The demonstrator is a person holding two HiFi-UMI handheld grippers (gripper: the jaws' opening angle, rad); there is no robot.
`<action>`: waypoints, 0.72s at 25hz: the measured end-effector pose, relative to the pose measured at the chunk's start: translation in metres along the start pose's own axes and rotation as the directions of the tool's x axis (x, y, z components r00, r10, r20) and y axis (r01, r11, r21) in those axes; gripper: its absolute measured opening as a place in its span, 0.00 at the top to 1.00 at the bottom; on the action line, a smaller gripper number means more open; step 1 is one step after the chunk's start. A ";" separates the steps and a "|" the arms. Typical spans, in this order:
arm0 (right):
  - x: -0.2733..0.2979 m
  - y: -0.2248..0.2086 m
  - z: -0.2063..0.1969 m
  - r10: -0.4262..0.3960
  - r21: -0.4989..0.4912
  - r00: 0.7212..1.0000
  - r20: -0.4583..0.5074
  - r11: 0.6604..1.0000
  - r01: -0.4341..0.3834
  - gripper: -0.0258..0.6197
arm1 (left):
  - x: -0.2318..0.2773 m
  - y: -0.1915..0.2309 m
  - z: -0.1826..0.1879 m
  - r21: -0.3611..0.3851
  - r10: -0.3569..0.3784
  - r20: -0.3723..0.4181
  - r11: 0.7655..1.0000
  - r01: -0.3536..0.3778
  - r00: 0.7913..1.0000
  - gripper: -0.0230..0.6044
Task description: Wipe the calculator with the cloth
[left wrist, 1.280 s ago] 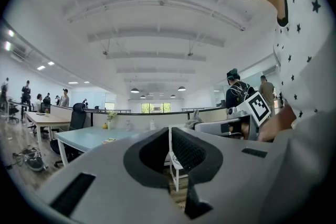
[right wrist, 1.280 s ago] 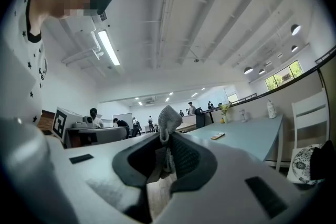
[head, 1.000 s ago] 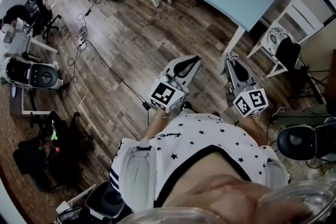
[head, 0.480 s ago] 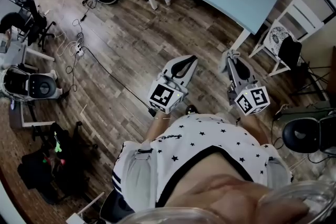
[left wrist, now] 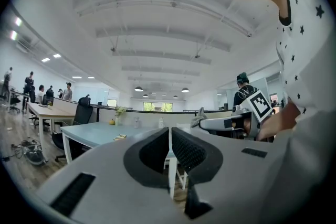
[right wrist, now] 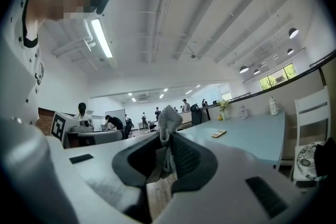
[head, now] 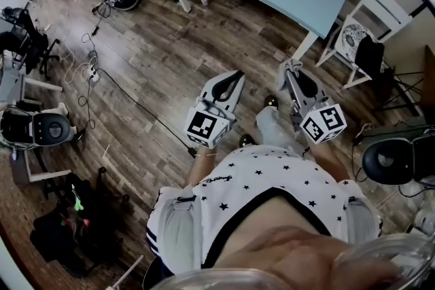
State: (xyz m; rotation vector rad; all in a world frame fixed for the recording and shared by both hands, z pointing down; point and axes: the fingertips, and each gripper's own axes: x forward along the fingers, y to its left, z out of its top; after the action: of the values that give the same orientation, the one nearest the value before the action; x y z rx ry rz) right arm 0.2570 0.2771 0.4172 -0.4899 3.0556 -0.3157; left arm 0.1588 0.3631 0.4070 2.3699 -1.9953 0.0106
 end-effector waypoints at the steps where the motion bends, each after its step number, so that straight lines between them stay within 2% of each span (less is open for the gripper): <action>1: 0.005 -0.003 0.000 0.008 0.003 1.000 -0.001 1.000 -0.008 0.88 | 0.002 0.004 0.001 0.005 0.008 -0.001 1.000 -0.008 1.000 0.90; 10: 0.069 -0.039 0.004 0.086 0.014 0.996 0.003 0.996 -0.086 0.88 | 0.035 0.051 0.004 0.030 0.093 -0.018 0.995 -0.092 0.996 0.90; 18: 0.103 -0.101 -0.003 0.065 0.050 0.998 -0.015 0.997 -0.064 0.88 | 0.097 0.076 -0.001 0.032 0.082 -0.041 0.996 -0.081 0.996 0.90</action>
State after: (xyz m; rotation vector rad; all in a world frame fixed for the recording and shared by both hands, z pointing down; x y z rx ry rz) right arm 0.1903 0.1513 0.4407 -0.3879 3.0635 -0.3945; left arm 0.1001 0.2545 0.4134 2.2835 -2.0859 0.0944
